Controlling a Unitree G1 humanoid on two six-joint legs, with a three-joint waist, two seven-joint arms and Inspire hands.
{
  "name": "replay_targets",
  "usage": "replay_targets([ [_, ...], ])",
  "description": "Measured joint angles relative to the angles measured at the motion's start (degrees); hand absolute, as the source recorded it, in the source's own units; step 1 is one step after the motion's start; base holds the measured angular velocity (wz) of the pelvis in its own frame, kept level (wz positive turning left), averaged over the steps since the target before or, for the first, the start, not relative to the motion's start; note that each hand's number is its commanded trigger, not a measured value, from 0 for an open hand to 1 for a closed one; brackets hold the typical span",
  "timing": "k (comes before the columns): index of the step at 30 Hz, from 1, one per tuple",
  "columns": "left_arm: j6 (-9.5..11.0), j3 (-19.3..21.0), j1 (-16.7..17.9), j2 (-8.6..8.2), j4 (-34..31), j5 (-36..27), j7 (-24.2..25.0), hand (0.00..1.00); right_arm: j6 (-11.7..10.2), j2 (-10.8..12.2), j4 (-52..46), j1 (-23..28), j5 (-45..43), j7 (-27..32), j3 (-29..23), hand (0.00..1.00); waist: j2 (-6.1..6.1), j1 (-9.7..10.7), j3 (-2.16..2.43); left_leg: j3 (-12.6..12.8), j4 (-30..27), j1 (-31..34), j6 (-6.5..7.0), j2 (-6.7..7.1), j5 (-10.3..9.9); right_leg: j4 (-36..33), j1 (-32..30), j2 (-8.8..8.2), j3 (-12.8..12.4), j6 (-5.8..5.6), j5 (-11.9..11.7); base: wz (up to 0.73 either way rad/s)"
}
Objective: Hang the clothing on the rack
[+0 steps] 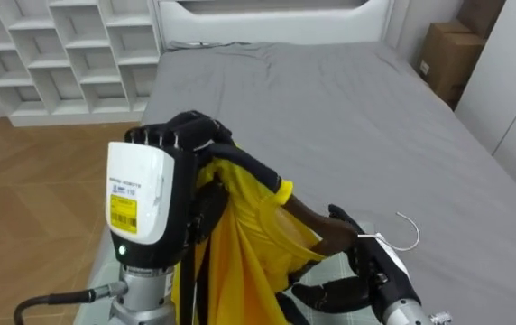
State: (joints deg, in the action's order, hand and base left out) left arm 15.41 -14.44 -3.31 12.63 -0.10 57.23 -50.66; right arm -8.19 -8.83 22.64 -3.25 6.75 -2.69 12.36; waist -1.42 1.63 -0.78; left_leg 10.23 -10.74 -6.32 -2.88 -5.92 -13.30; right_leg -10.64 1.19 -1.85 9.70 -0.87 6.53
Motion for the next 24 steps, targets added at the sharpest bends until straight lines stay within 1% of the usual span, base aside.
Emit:
replay_targets([
  [2, 0.0, -0.1, 0.0, -0.13, 0.0, 0.0, 0.1, 1.00, 0.0, 0.1, 0.2, 0.0, 0.3, -0.1, 0.1, 0.00, 0.01, -0.1, 0.01, 0.0, 0.0, -0.1, 0.00, 0.04, 0.0, 0.0, 0.0, -0.01, -0.1, -0.01, 0.0, 0.00],
  [5, 0.0, -0.9, 0.0, -0.59, 0.0, 0.0, 0.1, 1.00, 0.0, 0.3, 1.7, -0.2, 2.8, -0.8, 0.2, 0.00, 0.09, -0.4, 0.05, 0.0, 0.0, -0.2, 0.01, 0.11, 0.0, 0.0, 0.0, -0.05, -0.1, -0.02, 0.0, 0.00],
  [7, 0.0, -1.5, 0.0, -0.62, 0.0, 0.0, 0.2, 1.00, 0.0, 0.4, 1.8, -0.2, 4.4, -1.2, 0.3, 0.00, 0.11, -0.5, 0.06, -0.1, 0.0, -0.2, 0.01, 0.12, 0.0, 0.0, 0.0, -0.06, -0.1, -0.02, 0.0, 0.00],
  [10, 0.0, -1.6, 0.0, -0.58, 0.0, 0.0, 0.3, 1.00, 0.0, 0.4, 1.8, -0.2, 4.6, -1.2, 0.5, 0.00, 0.23, -0.5, 0.13, -0.1, 0.0, -0.2, 0.01, 0.12, 0.0, 0.0, 0.0, -0.06, -0.2, -0.03, 0.0, 0.00],
  [14, 0.0, -1.5, 0.0, -0.60, 0.0, 0.2, 0.9, 1.00, 0.0, 0.4, 1.8, -0.5, 4.6, -1.1, 0.5, 0.00, 0.35, -0.6, 0.10, -0.1, 0.0, -0.3, 0.01, 0.11, 0.0, -0.1, -0.2, -0.05, -0.2, -0.03, 0.0, 0.00],
  [20, -0.1, -1.5, 0.0, -0.71, 0.2, 0.9, 0.9, 1.00, 0.1, 0.5, 3.8, -4.0, 4.6, 0.5, 0.4, 0.00, 0.44, -1.0, 0.04, 0.0, 0.1, -0.3, 0.01, 0.11, 0.0, -0.1, -0.2, -0.03, -0.2, -0.03, 0.0, 0.00],
  [24, -1.0, -1.6, 0.0, -0.64, 0.2, 0.9, 1.1, 1.00, 0.1, 0.6, 3.8, -4.9, 5.4, 1.2, 0.2, 0.00, 0.43, -2.1, 0.04, 0.0, 0.1, -0.2, 0.01, 0.11, 0.0, 0.0, -0.2, -0.02, -0.2, -0.03, 0.0, 0.00],
])
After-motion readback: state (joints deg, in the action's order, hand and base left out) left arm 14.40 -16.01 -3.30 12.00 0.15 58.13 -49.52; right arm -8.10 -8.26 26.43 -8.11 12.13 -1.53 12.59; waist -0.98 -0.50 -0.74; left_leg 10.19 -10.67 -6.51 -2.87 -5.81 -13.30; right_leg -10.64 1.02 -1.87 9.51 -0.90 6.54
